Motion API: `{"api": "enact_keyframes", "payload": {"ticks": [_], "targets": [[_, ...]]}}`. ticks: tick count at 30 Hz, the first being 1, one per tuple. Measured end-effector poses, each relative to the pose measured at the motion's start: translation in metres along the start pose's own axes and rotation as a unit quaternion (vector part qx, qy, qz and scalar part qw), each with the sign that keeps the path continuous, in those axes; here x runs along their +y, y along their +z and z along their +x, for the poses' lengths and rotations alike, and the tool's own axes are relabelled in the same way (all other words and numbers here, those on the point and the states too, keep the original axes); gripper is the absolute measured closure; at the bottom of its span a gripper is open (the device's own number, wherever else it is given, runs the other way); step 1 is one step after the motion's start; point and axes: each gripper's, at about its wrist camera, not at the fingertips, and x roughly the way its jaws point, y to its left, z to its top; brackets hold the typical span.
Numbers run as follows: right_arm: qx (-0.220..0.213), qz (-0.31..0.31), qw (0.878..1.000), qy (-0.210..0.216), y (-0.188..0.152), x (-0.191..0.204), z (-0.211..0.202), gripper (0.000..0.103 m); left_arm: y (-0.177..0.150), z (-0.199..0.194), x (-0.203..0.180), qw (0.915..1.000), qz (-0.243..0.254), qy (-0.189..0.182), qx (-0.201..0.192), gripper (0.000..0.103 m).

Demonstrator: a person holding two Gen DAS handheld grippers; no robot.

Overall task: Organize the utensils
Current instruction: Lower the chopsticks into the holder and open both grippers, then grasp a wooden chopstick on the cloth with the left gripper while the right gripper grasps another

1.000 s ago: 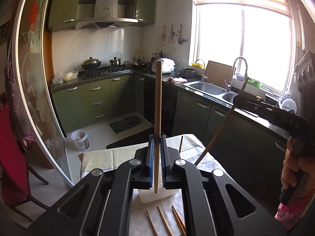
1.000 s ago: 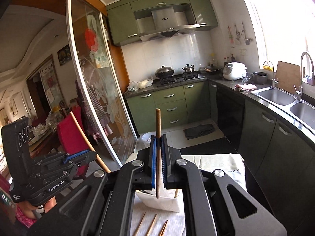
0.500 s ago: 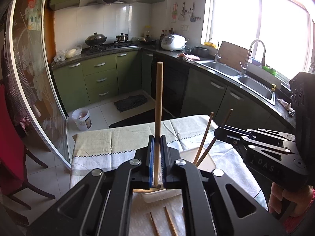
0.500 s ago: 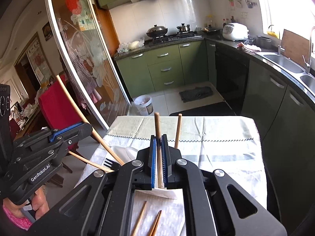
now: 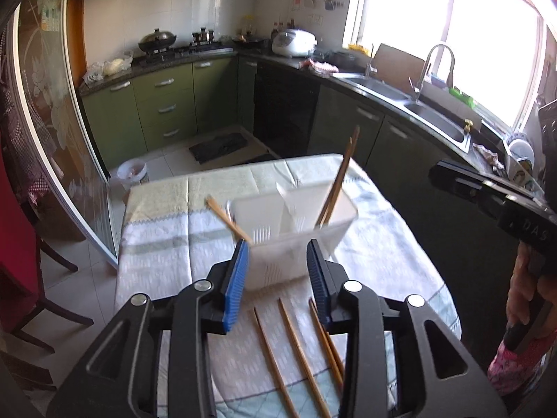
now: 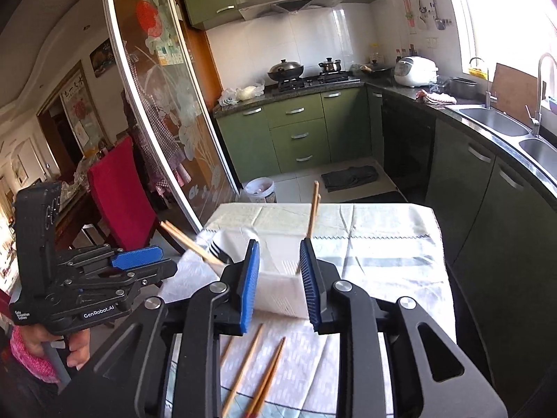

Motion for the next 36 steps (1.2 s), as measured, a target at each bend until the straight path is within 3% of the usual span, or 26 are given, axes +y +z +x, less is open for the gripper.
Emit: {"api": "enact_keyframes", "payload": {"ticks": [2, 5, 9, 14, 20, 25, 29, 36], "targets": [[0.012, 0.001, 1.000, -0.009, -0.021, -0.007, -0.008, 0.078, -0.027, 0.023, 0.001, 0.9985, -0.002, -0.002, 0.055, 0.069], [0.037, 0.015, 0.999, -0.018, -0.051, -0.023, -0.013, 0.078, -0.063, 0.066, 0.010, 0.9894, -0.023, -0.012, 0.143, 0.069], [0.063, 0.035, 0.997, -0.032, -0.080, -0.046, -0.013, 0.078, -0.089, 0.108, 0.019, 0.9799, -0.042, 0.001, 0.195, 0.071], [0.088, 0.055, 0.994, -0.037, -0.107, -0.067, -0.007, 0.076, -0.093, 0.139, 0.017, 0.9745, -0.044, 0.026, 0.219, 0.080], [0.118, 0.049, 0.991, -0.030, -0.121, -0.064, 0.012, 0.076, -0.099, 0.158, 0.012, 0.9678, -0.042, 0.042, 0.245, 0.090], [0.160, 0.029, 0.987, -0.010, -0.124, -0.041, 0.048, 0.075, -0.102, 0.160, 0.009, 0.9682, -0.037, 0.049, 0.242, 0.095], [0.219, 0.017, 0.975, 0.015, -0.139, -0.019, 0.094, 0.075, -0.105, 0.155, 0.018, 0.9693, -0.034, 0.048, 0.239, 0.096], [0.270, -0.020, 0.963, -0.009, -0.155, 0.011, 0.149, 0.075, -0.116, 0.143, 0.045, 0.9725, -0.031, 0.046, 0.226, 0.096]]}}
